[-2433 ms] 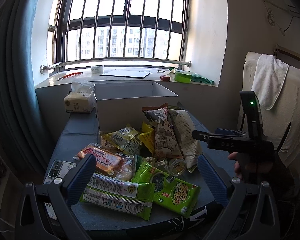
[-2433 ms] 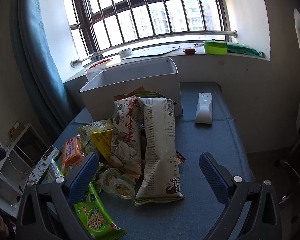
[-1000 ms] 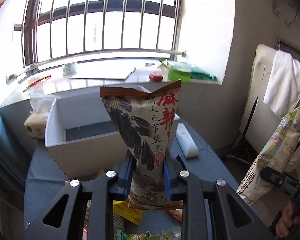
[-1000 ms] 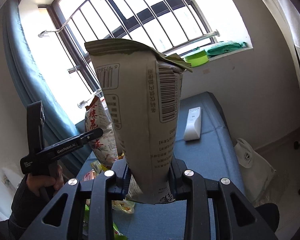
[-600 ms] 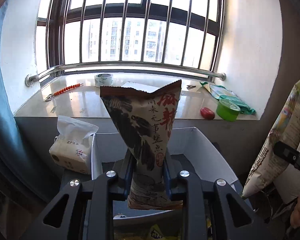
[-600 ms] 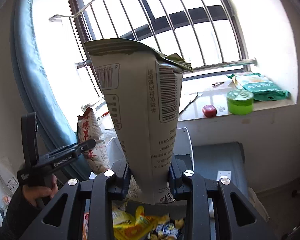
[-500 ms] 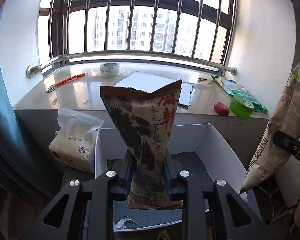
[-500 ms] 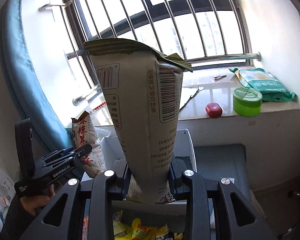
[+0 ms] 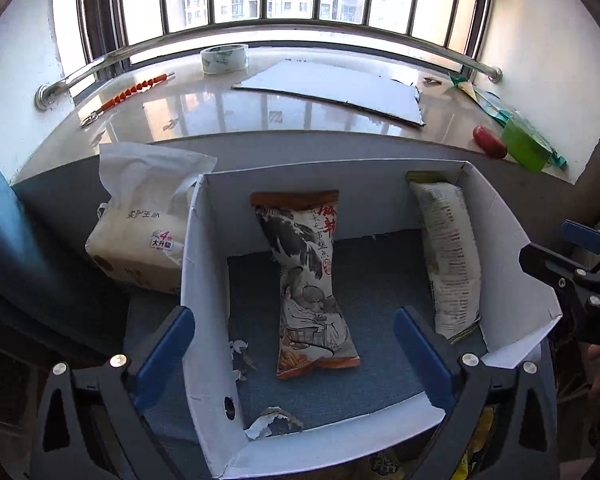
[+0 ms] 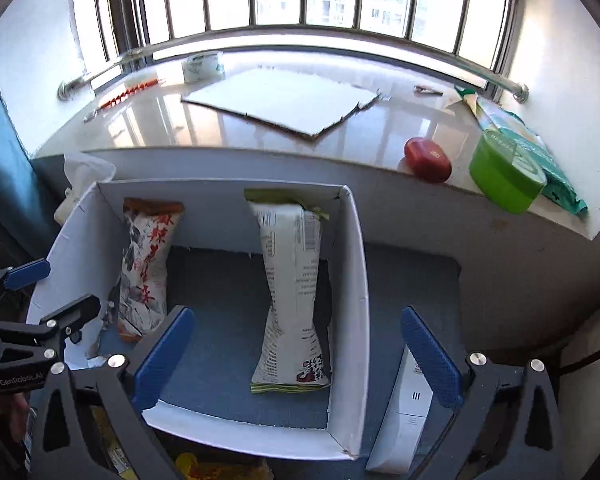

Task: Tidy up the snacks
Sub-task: 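Lower both held bags upright into the white box and open both tools, then grasp the green seaweed pack with right tool while left tool grasps green-white bag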

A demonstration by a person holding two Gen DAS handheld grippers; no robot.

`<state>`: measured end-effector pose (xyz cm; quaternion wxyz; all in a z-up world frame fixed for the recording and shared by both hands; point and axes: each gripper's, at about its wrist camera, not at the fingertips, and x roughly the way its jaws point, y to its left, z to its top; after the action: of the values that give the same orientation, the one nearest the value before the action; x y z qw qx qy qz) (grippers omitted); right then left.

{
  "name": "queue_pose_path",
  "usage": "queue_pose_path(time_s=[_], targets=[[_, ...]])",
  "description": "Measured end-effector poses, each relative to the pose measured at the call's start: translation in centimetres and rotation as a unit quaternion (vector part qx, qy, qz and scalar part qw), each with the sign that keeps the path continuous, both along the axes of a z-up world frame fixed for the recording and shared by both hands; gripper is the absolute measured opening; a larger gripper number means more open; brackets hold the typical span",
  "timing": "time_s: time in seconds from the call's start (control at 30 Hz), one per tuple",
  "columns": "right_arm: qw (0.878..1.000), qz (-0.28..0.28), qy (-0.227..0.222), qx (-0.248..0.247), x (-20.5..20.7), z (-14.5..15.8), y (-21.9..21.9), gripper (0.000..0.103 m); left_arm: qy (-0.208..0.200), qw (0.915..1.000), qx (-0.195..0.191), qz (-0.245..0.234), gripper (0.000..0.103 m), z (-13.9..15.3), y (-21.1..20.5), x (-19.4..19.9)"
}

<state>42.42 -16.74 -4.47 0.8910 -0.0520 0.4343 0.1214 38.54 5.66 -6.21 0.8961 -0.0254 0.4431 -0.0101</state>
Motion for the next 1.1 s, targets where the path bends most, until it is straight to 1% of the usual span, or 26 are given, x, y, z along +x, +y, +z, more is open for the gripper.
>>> queue_pose_path(time_s=[0.07, 0.1, 0.23, 0.3, 0.33, 0.4, 0.47, 0.57, 0.6, 0.67, 0.73, 0.8, 0.83, 0.9, 1.0, 1.07, 1.1], targets=[[0.999, 0.0, -0.013, 0.033, -0.9, 1.3, -0.7, 0.103, -0.019, 0.9998, 0.002, 0.006, 0.103, 1.1, 0.3, -1.0], [0.998, 0.0, -0.025, 0.052, -1.4, 2.0, -1.1, 0.103, -0.031, 0.9995, -0.004, 0.002, 0.103, 1.8, 0.5, -1.6], [0.989, 0.022, -0.092, 0.111, -4.8, 4.9, -1.7, 0.103, -0.082, 0.9964, -0.022, -0.003, 0.103, 4.9, 1.4, -4.6], [0.984, 0.034, -0.118, 0.13, -6.4, 5.7, -2.3, 0.103, -0.118, 0.9924, -0.034, -0.01, 0.103, 6.1, 2.2, -7.0], [0.981, 0.04, -0.127, 0.14, -7.5, 6.0, -2.6, 0.103, -0.136, 0.9901, -0.033, -0.016, 0.103, 6.6, 2.4, -8.4], [0.976, 0.054, -0.138, 0.162, -10.1, 6.2, -3.2, 0.103, -0.171, 0.9846, -0.025, -0.03, 0.103, 7.3, 2.6, -11.6], [0.97, 0.066, -0.147, 0.181, -13.1, 6.3, -3.9, 0.103, -0.194, 0.98, -0.015, -0.04, 0.103, 7.7, 2.6, -14.8], [0.965, 0.088, -0.148, 0.199, -17.4, 5.5, -4.9, 0.103, -0.201, 0.9782, -0.013, -0.05, 0.103, 7.2, 2.4, -19.3], [0.964, 0.094, -0.149, 0.197, -18.9, 5.1, -5.1, 0.103, -0.205, 0.9772, -0.013, -0.052, 0.103, 6.8, 2.3, -21.0], [0.961, 0.1, -0.167, 0.195, -22.0, 4.3, -5.7, 0.103, -0.206, 0.9761, -0.025, -0.064, 0.103, 5.7, 2.2, -24.0], [0.962, 0.093, -0.179, 0.185, -24.6, 3.2, -6.4, 0.103, -0.198, 0.9774, -0.035, -0.064, 0.103, 4.2, 2.0, -26.7], [0.963, 0.092, -0.178, 0.179, -26.8, 1.8, -7.0, 0.103, -0.191, 0.9794, -0.04, -0.053, 0.103, 2.7, 1.9, -28.7], [0.964, 0.088, -0.176, 0.179, -27.8, 1.1, -7.2, 0.103, -0.191, 0.9793, -0.048, -0.046, 0.103, 2.0, 1.9, -29.7], [0.964, 0.082, -0.165, 0.189, -29.5, -0.3, -7.9, 0.103, -0.185, 0.9795, -0.069, -0.042, 0.103, 0.5, 1.9, -31.3], [0.965, 0.065, -0.138, 0.216, -31.5, -2.6, -8.7, 0.103, -0.178, 0.9795, -0.089, -0.033, 0.103, -1.1, 1.4, -33.2], [0.964, 0.063, -0.11, 0.233, -32.0, -4.1, -8.7, 0.103, -0.172, 0.9801, -0.094, -0.032, 0.103, -1.7, 0.9, -34.1], [0.965, 0.069, -0.095, 0.233, -32.1, -4.7, -8.6, 0.103, -0.173, 0.98, -0.093, -0.033, 0.103, -1.9, 0.7, -34.5]])
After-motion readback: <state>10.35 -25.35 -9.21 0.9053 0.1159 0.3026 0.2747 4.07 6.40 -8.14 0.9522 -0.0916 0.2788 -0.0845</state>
